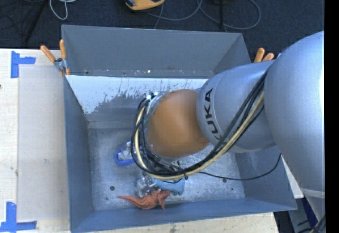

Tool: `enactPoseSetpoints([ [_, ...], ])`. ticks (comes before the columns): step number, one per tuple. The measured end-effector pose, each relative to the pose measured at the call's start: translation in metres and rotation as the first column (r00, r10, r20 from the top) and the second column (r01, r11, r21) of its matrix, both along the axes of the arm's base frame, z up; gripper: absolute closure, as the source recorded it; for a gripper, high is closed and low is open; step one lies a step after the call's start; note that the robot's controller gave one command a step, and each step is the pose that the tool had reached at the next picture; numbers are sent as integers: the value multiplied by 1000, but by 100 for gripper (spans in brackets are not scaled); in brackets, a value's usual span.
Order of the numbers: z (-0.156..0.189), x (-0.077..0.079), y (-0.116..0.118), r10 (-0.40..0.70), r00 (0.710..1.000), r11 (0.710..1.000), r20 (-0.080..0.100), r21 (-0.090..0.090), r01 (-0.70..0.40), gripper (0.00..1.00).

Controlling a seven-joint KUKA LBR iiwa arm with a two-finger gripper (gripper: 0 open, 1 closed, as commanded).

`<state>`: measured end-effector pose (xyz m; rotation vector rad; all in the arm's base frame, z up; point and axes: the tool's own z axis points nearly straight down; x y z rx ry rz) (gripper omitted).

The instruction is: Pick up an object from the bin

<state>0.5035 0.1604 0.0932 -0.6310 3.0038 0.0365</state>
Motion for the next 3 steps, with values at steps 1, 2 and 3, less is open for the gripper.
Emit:
enactPoseSetpoints([
  [1,7,-8,-34,-89,996,996,-1,-4,89,0],
  [2,-5,-21,-57,-129,990,991,-55,-33,127,100],
  [3,-5,-21,-57,-130,990,991,-55,-32,128,100],
])
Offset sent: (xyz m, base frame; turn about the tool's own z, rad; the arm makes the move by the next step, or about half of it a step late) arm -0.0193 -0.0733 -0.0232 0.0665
